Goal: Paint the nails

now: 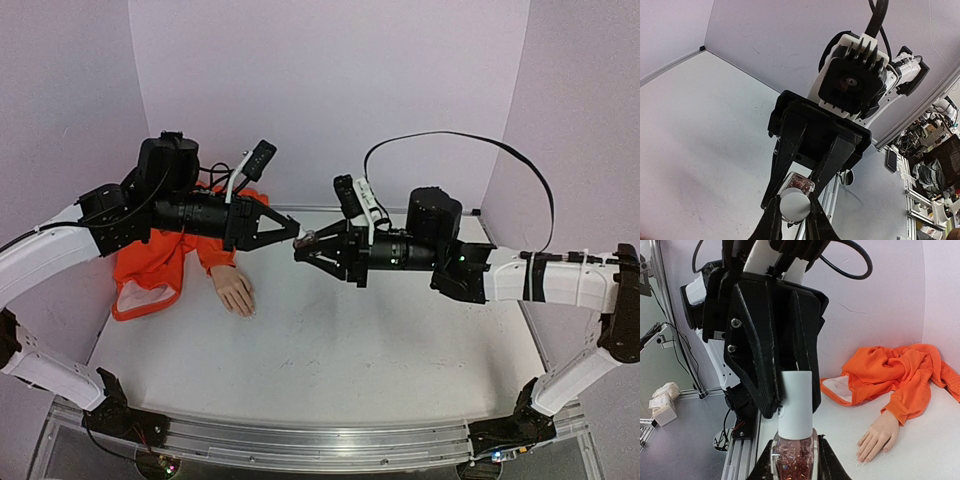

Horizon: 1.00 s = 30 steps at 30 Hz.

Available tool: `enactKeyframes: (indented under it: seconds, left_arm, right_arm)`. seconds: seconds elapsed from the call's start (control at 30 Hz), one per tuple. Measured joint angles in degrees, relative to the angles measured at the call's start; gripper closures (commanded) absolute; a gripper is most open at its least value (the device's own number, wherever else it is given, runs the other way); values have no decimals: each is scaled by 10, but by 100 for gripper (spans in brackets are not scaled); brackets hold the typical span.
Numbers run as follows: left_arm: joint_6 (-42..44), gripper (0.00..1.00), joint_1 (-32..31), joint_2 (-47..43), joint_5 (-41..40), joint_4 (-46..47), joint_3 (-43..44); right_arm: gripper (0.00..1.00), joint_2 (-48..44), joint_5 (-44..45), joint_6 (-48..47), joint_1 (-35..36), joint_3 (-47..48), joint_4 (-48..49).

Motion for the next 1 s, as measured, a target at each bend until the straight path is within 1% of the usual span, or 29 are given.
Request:
enactKeyframes:
  seconds: [0.07,0.17,0.2,0.23,0.27,0.33,0.43,0.5,0.53,0.57,0.67,0.77,0.9,1.0]
  left_arm:
    - [-2,100,0,1,-5,-1,0]
    - [-3,100,0,1,-14,-1,0]
    - [-3,100,0,1,-16,-1,0]
    - [-3,100,0,1,-17,-1,0]
    - [-3,100,0,1,-19,-1,0]
    - [-3,100,0,1,-22,-1,0]
    - [-3,100,0,1,-35,-1,0]
    - [-2,100,-1,1,-53,-2,0]
    - [-1,100,-1,1,-65,-4,0]
    - [0,100,-2,1,-79,-9,0]
    - [7,100,-2,2,-135,-33,-2]
    - [10,100,-2,4,-183,-35,-28]
    - [-2,100,-5,33,-221,-20,-86]
    - [-20,100,-18,59,-245,0,-141]
  right_arm:
    - [100,0,3,-1,0,2,-8]
    - [100,0,9,-4,0,5,-15]
    - [99,0,12,-5,0,6,-18]
    - [95,0,14,-6,0,6,-19]
    - [87,0,16,-8,0,7,-21]
    - [64,2,19,-11,0,8,-23]
    - [36,5,32,-17,0,12,-31]
    - [24,7,57,-22,0,13,-45]
    - [22,7,75,-25,0,13,-55]
    - [18,8,96,-28,1,13,-66]
    - [12,8,175,-29,1,7,-95]
    - [8,6,277,-26,1,-23,-123]
    - [4,5,416,-12,-3,-72,-183]
    - [2,-2,485,9,-24,-98,-225]
